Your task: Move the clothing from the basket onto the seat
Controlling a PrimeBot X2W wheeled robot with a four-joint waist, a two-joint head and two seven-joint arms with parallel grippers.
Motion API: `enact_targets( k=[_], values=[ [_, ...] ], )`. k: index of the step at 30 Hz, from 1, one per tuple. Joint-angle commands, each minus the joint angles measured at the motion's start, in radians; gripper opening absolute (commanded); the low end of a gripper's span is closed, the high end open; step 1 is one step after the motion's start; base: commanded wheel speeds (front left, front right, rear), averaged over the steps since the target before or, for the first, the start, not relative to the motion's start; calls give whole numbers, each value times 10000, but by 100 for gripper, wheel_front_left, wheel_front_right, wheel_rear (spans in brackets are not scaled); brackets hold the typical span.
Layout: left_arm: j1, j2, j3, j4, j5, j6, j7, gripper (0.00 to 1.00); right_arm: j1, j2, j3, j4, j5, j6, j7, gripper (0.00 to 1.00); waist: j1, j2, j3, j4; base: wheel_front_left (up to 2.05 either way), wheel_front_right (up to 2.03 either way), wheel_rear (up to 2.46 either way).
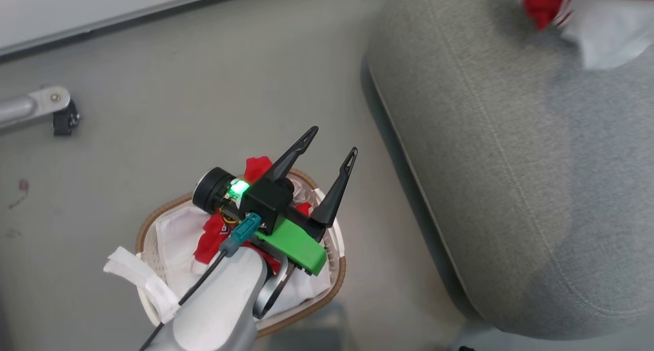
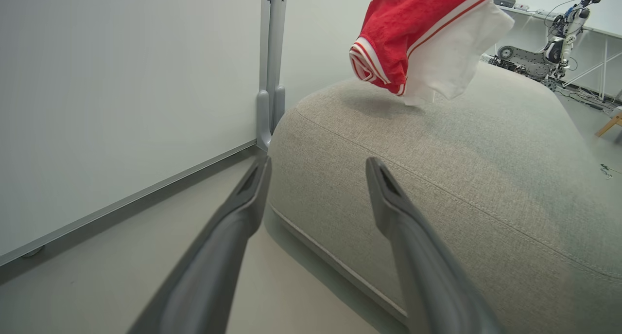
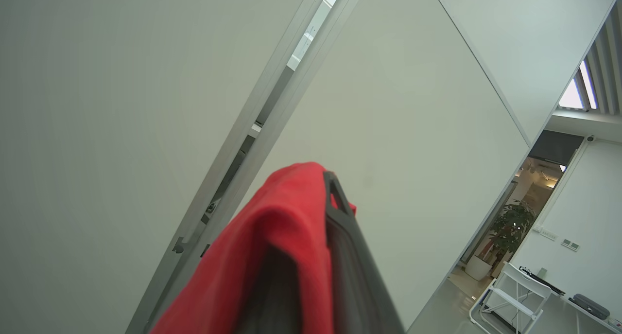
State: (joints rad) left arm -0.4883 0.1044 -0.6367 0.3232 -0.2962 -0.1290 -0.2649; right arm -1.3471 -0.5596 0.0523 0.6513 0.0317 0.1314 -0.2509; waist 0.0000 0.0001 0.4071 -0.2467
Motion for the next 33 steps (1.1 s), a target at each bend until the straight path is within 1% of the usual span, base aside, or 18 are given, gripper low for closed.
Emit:
enact_targets(
  k=[1, 4, 7, 11, 15, 18, 22, 23, 24, 25, 26, 27, 33],
  values=[
    [-217, 61, 45, -52, 105, -27, 7, 100, -75, -47, -26, 195, -77, -14, 63, 0, 0, -1, 708, 606, 0, 0, 0],
    [-320, 79, 71, -103, 151, -27, 7, 100, 69, -78, -59, 592, -145, -14, 51, 0, 0, -1, 1016, 741, 0, 0, 0],
    [-368, 168, 125, -136, 230, -27, 8, 100, 663, 79, -406, 1043, -331, -14, -61, 0, 0, -1, 1308, 766, 0, 0, 0],
    [-504, 239, 99, -164, 321, -27, 7, 100, 1653, 587, -1072, 1803, -466, -14, -142, 0, 0, -1, 1621, 808, 0, 0, 0],
    [-611, 324, 102, -161, 361, -28, 7, 100, 2768, 1168, -1715, 1883, -515, -14, -148, 0, 0, -1, 1836, 834, 0, 0, 0],
    [-667, 329, 106, -98, 348, -28, 8, 100, 3760, 1600, -2229, 1716, -605, -14, -152, 0, 0, -1, 1854, 819, 0, 0, 0],
    [-639, 364, 88, -43, 315, -28, 7, 100, 4528, 1996, -2630, 1458, -733, -14, -152, 0, 0, -1, 1815, 799, 0, 0, 0],
    [-620, 384, 96, -26, 291, -28, 8, 100, 4710, 2074, -2725, 1380, -779, -14, -143, 4, 0, -1, 1794, 784, 0, 0, 0],
    [-601, 396, 115, -14, 265, -28, 8, 100, 4822, 2147, -2798, 1334, -788, -14, -143, 17, 0, -1, 1772, 766, 0, 0, 0],
    [-562, 401, 134, 4, 237, -28, 7, 100, 4952, 2232, -2867, 1271, -822, -14, -142, 32, 0, -1, 1730, 744, 0, 0, 0],
    [-526, 398, 146, 13, 226, -28, 7, 100, 5052, 2274, -2914, 1190, -850, -14, -144, 49, 0, -1, 1697, 732, 0, 0, 0],
    [-469, 394, 157, 35, 214, -28, 7, 100, 5216, 2345, -2964, 1088, -884, -14, -144, 100, 0, -1, 1632, 713, 0, 0, 0],
    [-166, 295, 297, 22, 110, -28, 7, 100, 6237, 2665, -3091, 605, -826, -14, -143, 100, 0, -1, 1149, 667, 0, 0, 0]
  ],
)
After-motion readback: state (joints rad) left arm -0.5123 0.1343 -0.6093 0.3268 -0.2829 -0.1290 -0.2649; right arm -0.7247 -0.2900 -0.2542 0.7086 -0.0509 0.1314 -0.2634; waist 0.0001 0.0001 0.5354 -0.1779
